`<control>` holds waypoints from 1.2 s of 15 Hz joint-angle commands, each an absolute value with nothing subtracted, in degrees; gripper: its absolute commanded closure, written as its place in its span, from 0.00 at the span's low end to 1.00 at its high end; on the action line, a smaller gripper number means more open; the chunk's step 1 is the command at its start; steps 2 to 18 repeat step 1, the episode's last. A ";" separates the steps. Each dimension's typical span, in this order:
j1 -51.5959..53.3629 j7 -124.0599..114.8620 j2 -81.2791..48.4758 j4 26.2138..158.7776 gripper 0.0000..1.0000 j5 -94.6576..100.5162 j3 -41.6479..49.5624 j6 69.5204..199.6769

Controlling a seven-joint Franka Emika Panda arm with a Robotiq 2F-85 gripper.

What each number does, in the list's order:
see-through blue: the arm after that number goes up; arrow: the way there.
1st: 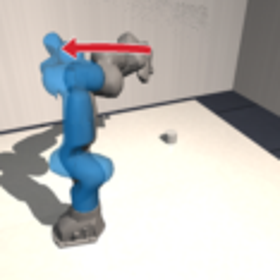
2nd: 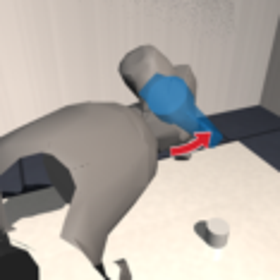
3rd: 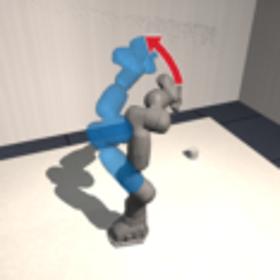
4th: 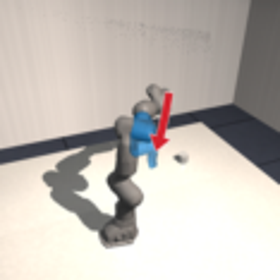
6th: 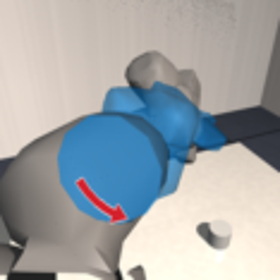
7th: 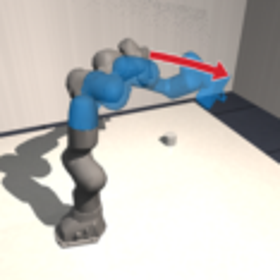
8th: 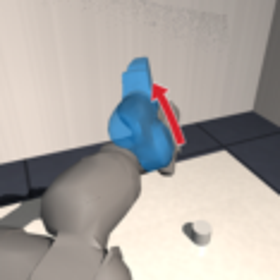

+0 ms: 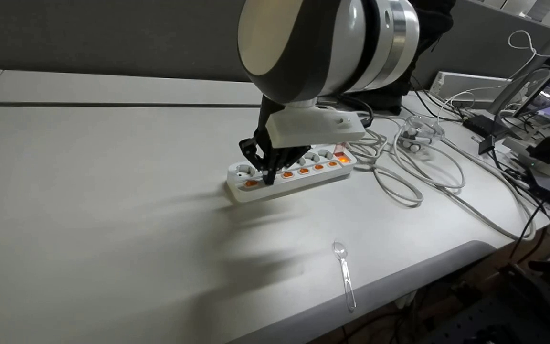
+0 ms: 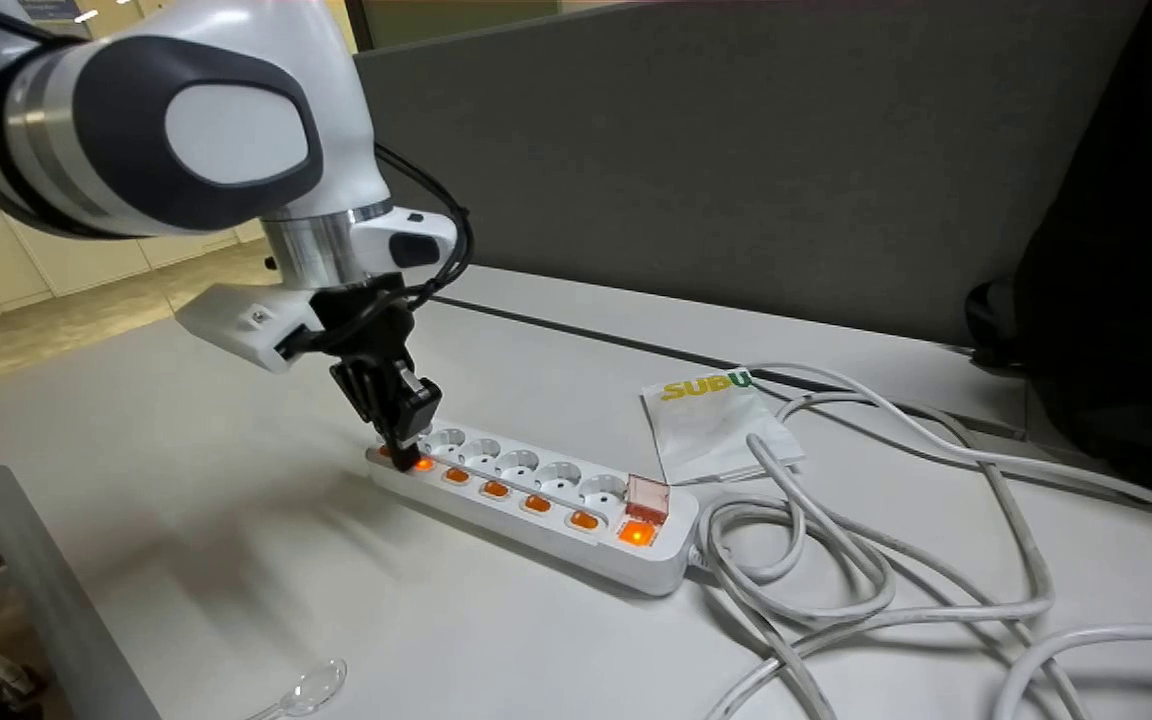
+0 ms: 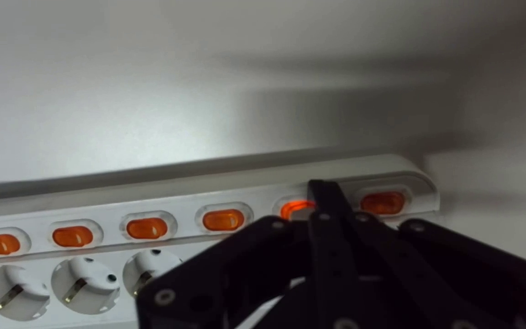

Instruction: Turn off the second switch from the left on the adapter

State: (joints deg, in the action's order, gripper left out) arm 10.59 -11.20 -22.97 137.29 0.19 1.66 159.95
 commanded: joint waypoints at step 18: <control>9.30 -12.41 -27.01 135.78 1.00 -1.41 0.53 158.32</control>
